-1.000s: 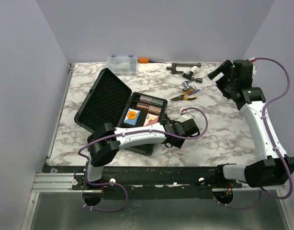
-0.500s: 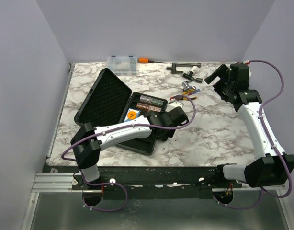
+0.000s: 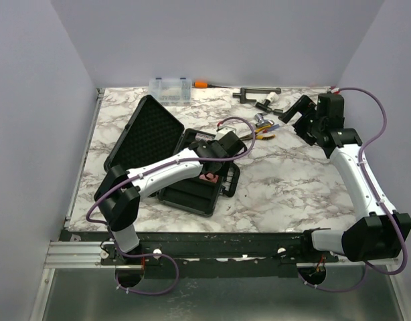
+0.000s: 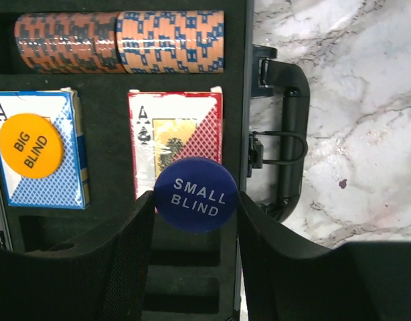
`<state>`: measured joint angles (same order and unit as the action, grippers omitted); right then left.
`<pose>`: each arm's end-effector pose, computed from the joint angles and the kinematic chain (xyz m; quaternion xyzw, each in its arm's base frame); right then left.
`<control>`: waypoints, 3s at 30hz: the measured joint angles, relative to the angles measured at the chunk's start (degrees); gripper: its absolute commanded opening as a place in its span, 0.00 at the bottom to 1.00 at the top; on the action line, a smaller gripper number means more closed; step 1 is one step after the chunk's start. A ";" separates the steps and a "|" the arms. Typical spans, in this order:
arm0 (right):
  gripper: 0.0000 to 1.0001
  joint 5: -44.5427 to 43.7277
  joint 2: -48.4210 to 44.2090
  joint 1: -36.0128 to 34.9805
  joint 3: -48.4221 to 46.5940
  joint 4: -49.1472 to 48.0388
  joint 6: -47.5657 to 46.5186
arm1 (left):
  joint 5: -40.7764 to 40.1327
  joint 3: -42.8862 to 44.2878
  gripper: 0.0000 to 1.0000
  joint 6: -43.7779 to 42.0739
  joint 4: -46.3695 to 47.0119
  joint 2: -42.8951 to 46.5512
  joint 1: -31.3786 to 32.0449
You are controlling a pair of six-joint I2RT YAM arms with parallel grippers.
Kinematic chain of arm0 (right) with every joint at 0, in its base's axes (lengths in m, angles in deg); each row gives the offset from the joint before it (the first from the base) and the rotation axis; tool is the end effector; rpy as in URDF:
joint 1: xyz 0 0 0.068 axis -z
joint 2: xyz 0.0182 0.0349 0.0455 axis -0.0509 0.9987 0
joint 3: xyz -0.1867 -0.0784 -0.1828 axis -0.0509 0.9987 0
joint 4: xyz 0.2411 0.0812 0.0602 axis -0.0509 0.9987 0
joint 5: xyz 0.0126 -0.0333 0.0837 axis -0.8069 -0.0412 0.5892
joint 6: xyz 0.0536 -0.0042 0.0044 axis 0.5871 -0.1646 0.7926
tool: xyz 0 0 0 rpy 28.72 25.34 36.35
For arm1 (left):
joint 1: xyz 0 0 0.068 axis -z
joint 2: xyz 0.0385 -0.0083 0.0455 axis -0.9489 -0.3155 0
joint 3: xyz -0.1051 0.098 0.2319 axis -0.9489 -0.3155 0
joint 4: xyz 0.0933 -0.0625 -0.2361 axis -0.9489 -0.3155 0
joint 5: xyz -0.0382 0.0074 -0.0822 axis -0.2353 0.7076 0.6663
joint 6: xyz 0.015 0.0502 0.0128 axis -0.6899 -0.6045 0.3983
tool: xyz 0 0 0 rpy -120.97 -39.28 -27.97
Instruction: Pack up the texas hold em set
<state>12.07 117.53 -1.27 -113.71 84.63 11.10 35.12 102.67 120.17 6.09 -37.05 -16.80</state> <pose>0.2838 0.0214 0.3484 0.2806 0.8395 0.1872 0.4260 0.2210 -0.2897 0.2653 0.1508 0.9367 -0.0321 0.3145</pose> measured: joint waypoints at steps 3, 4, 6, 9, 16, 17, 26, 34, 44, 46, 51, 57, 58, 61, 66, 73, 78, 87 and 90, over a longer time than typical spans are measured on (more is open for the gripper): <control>1.00 1.29 -0.11 0.00 1.27 -0.57 -0.39 | -0.02 0.00 0.26 -0.07 0.02 -0.15 -1.01; 1.00 1.68 -0.20 0.00 1.68 -0.72 -0.59 | -0.02 0.00 0.26 -0.09 0.02 -0.26 -1.18; 1.00 2.40 -0.31 0.00 2.29 -0.79 -0.79 | -0.02 0.00 0.26 -0.09 0.09 -0.61 -1.42; 1.00 3.39 -0.42 0.00 2.86 -1.11 -1.16 | -0.02 -0.02 0.27 -0.13 0.28 -1.55 -1.55; 1.00 5.07 -0.70 0.00 4.02 -1.70 -1.55 | -0.02 -0.46 0.28 -0.31 1.31 -3.10 -1.68; 1.00 5.27 -0.70 0.00 4.17 -1.77 -1.64 | -0.02 -0.59 0.28 -0.31 1.33 -3.13 -1.84; 1.00 7.08 -0.63 0.00 4.44 -2.62 -1.81 | -0.04 -2.01 0.28 -0.50 2.25 -3.89 -2.25; 1.00 8.61 -0.13 0.00 4.50 -2.97 -1.77 | -0.24 -2.03 0.31 -0.87 2.69 -4.09 -2.62; 1.00 9.68 -0.07 0.00 5.86 -4.22 -1.57 | -1.09 -2.05 0.47 -0.90 2.71 -4.72 -2.69; 1.00 9.94 -0.04 0.00 6.05 -4.26 -1.57 | -1.25 -2.08 0.50 -0.90 2.73 -4.72 -2.69; 1.00 10.60 -0.04 0.00 6.51 -4.68 -1.57 | -1.70 -2.60 0.71 -0.87 3.21 -4.70 -2.69; 1.00 11.61 -0.04 0.00 7.50 -5.84 -1.55 | -2.34 -3.52 0.82 -1.07 3.80 -4.35 -2.73; 1.00 11.91 -0.04 0.00 7.69 -5.99 -1.55 | -2.34 -3.96 0.82 -1.11 3.76 -4.11 -2.73; 1.00 12.61 -0.07 0.00 8.39 -6.84 -1.57 | -2.29 -4.85 0.85 -1.25 3.72 -2.69 -2.73; 1.00 13.92 -0.28 0.00 10.60 -8.63 -1.57 | -2.10 -5.38 0.90 -2.49 3.67 3.06 -2.73; 1.00 18.78 -0.33 0.00 14.88 -11.52 -1.64 | -1.90 -5.92 0.98 -5.27 4.02 14.80 -2.89; 1.00 23.80 -0.28 -0.22 17.99 -14.67 -1.51 | -1.05 -7.02 0.93 -6.95 4.31 20.00 -4.39; 1.00 27.71 2.56 -2.99 17.90 -16.37 -1.68 | 2.95 -12.13 0.92 -9.14 3.61 32.50 -14.43; 1.00 27.61 2.91 -4.46 17.90 -17.57 -1.07 | 5.25 -13.70 0.92 -9.97 3.48 35.78 -19.54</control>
<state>39.67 120.43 -5.72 -95.81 67.06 10.03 40.37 88.97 110.21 9.56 -1.27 -36.34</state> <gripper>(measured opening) 0.998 0.924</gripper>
